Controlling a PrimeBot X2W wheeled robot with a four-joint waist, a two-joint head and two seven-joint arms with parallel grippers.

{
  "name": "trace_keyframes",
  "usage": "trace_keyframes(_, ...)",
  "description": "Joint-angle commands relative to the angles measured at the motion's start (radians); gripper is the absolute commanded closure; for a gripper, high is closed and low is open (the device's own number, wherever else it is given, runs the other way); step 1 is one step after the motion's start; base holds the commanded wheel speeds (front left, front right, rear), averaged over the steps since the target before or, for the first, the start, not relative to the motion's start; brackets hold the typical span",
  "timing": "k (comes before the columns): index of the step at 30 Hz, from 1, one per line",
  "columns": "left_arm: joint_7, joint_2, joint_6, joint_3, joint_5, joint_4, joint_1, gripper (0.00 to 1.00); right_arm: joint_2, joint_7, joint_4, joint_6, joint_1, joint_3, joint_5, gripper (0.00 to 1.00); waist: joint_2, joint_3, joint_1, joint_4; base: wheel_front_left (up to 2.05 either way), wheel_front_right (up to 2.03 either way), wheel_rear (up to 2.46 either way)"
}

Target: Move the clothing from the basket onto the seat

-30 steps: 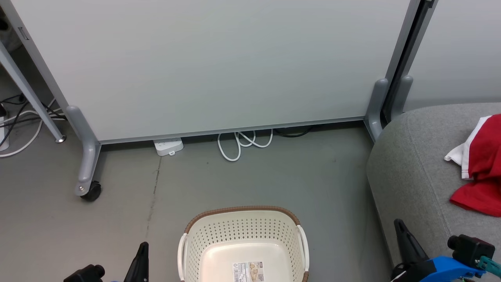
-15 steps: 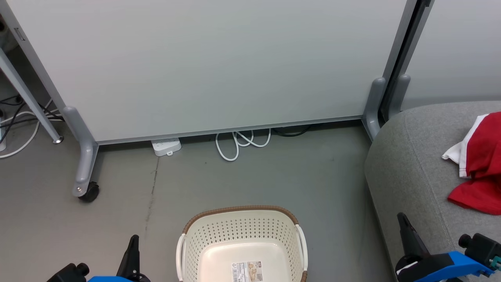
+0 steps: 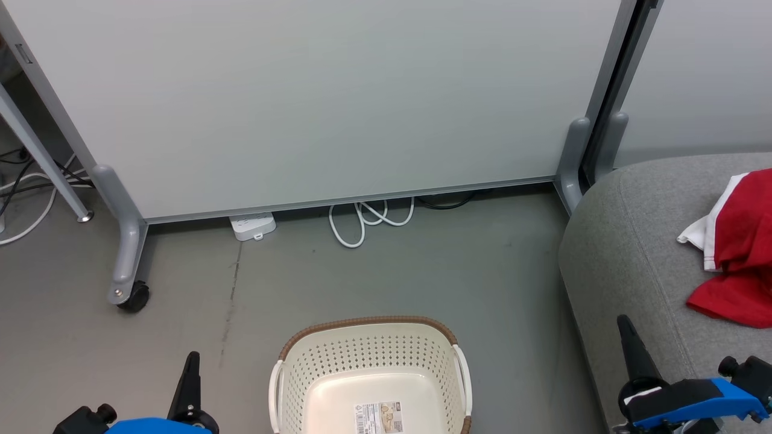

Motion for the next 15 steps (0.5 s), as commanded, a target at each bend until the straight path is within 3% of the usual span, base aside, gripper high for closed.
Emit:
trace_keyframes(1, 0.01, 0.005, -0.003, 0.012, -0.035, -0.022, -0.026, 1.0, -0.002, 0.005, -0.005, -0.001, -0.025, -0.005, 0.044, 1.0, -0.0001, 0.0, -0.0001, -0.001, 0.0, 0.0, 0.0)
trace_keyframes(15, 0.048, 0.003, -0.003, 0.04, -0.161, -0.057, -0.029, 1.0, -0.002, 0.011, 0.005, -0.001, -0.042, -0.01, 0.199, 1.0, -0.0001, 0.002, -0.0001, -0.008, 0.0, 0.0, 0.0)
